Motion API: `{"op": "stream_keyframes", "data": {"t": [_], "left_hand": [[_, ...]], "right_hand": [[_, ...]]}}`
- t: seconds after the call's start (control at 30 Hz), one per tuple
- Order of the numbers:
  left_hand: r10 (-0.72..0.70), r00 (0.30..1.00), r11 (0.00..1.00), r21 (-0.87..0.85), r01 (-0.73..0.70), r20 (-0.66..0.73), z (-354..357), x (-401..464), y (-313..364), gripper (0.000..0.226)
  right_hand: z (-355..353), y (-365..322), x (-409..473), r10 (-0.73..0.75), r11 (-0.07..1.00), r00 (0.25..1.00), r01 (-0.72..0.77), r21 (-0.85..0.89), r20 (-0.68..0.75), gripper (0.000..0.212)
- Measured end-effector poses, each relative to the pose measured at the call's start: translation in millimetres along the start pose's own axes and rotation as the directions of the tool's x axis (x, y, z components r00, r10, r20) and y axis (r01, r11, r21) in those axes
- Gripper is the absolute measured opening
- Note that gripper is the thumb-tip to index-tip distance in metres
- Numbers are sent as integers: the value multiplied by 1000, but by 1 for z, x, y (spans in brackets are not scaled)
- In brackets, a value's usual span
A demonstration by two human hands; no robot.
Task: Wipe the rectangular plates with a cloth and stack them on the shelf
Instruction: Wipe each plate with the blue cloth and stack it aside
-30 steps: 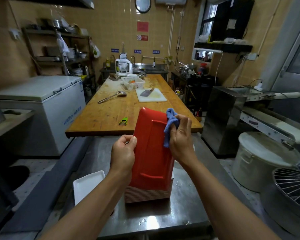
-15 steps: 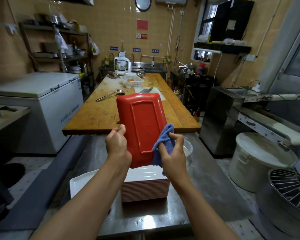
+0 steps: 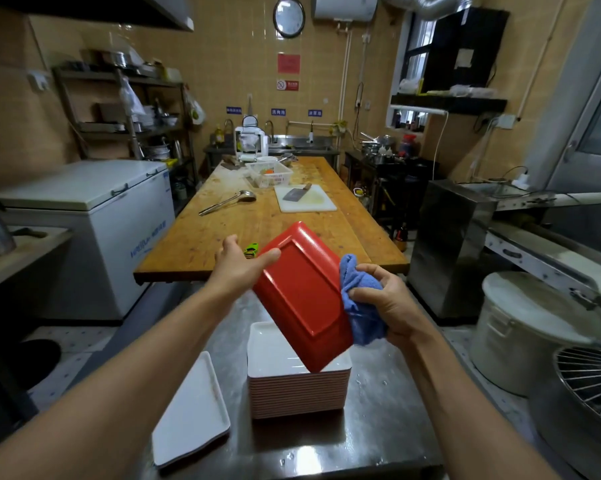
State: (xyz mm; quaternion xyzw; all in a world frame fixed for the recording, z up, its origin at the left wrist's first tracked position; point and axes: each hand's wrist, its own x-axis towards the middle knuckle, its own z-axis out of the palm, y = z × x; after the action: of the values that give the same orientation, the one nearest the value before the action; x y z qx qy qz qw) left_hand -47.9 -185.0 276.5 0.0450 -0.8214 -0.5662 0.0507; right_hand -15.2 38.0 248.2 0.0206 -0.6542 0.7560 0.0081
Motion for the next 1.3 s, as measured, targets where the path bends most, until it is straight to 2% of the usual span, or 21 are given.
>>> {"op": "stream_keyframes", "data": {"t": [0.1,0.17,0.27,0.37,0.47,0.57,0.63,0.73,0.83,0.9,1.0,1.13,1.2,1.3], "left_hand": [[15,995,993,111,-26,103,-7,12,9,94],[11,977,998,60,-24,214,-12,13,13,88],[34,926,998,-57,-14,375,-22,10,13,65],[75,878,985,-172,9,473,-28,11,4,85],[100,874,968,-251,26,475,-28,13,-4,91],[70,928,951,-305,49,367,-25,11,-5,68],[8,943,934,-340,112,333,-24,9,-7,57],[-112,947,900,-373,224,300,-19,8,-12,44],[-227,939,860,-398,318,259,-12,7,-16,18],[-303,923,831,-409,377,236,-7,6,-16,12],[-385,897,776,-450,441,216,-1,2,-15,11],[-430,873,715,-503,485,231,11,-1,-20,14],[-427,870,688,-535,490,247,18,-3,-19,18],[-413,870,655,-576,489,269,21,-5,-19,43]], "right_hand": [[-4,-7,0,44,999,987,-42,-22,154,40],[-7,-10,0,67,998,974,-62,-33,215,40],[-13,-13,4,79,997,962,-80,-7,262,41],[-14,-19,9,55,998,965,-61,16,257,37],[-13,-23,13,-16,999,979,23,-30,204,32],[-6,-21,15,-156,962,980,179,-206,123,28],[2,-15,16,-298,870,953,298,-393,62,23],[8,2,14,-474,653,876,418,-631,89,40],[7,20,5,-491,540,861,418,-730,131,45],[5,33,-2,-485,481,861,410,-775,154,47],[8,50,-9,-542,333,820,413,-848,187,46],[27,56,-12,-589,47,754,390,-920,290,45],[48,59,-16,-592,-9,726,429,-903,350,45],[77,65,-21,-602,8,714,452,-892,356,45]]}}
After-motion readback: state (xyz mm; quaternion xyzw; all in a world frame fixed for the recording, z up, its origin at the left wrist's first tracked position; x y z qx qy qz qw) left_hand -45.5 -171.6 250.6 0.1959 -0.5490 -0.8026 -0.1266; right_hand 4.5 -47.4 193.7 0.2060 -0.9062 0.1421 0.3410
